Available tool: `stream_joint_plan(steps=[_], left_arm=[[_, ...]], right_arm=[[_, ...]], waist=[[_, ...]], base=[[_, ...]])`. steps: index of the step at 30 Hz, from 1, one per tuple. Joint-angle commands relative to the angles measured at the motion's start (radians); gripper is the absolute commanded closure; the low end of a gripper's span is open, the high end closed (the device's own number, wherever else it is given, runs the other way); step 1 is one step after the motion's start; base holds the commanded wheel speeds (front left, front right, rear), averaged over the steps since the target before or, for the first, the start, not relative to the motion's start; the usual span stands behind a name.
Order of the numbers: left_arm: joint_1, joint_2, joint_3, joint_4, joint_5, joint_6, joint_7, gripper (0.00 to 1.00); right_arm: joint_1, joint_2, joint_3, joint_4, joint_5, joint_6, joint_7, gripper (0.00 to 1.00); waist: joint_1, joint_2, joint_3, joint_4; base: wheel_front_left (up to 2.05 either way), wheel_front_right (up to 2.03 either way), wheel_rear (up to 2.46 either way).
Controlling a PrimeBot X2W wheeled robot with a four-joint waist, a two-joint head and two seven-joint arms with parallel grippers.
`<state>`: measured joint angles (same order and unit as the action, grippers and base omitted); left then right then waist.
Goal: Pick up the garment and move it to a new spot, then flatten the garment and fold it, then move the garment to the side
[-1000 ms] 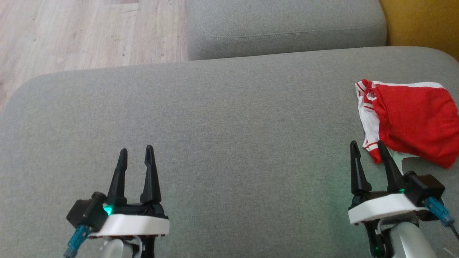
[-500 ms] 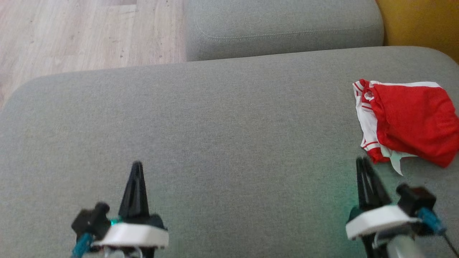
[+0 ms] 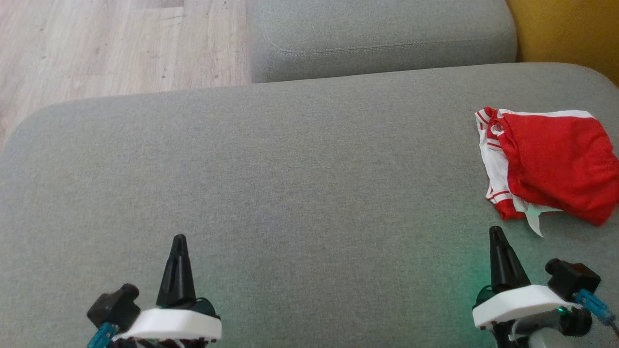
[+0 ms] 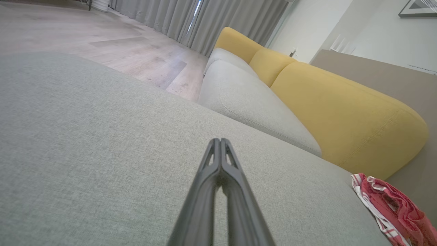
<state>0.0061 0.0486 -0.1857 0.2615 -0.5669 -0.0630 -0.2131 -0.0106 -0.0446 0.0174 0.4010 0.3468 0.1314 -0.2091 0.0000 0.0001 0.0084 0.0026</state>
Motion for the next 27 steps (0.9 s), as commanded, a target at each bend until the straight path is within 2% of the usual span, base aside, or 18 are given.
stream_joint_plan(steps=[1, 27], left_arm=[[-0.045, 0.004, 0.025, -0.03, -0.03, -0.007, 0.006, 1.0], [-0.06, 0.007, 0.082, -0.027, -0.266, -0.021, 0.075, 1.0]], right_arm=[[-0.044, -0.001, -0.009, -0.038, 0.038, 0.0, 0.008, 1.0], [-0.056, -0.002, -0.037, -0.065, 0.317, 0.0, 0.08, 1.0]], waist=[[0.0, -0.0001, 0.0, 0.0], [0.0, -0.0001, -0.001, -0.001]], base=[[0.0, 0.0, 0.0], [0.0, 0.0, 0.0]])
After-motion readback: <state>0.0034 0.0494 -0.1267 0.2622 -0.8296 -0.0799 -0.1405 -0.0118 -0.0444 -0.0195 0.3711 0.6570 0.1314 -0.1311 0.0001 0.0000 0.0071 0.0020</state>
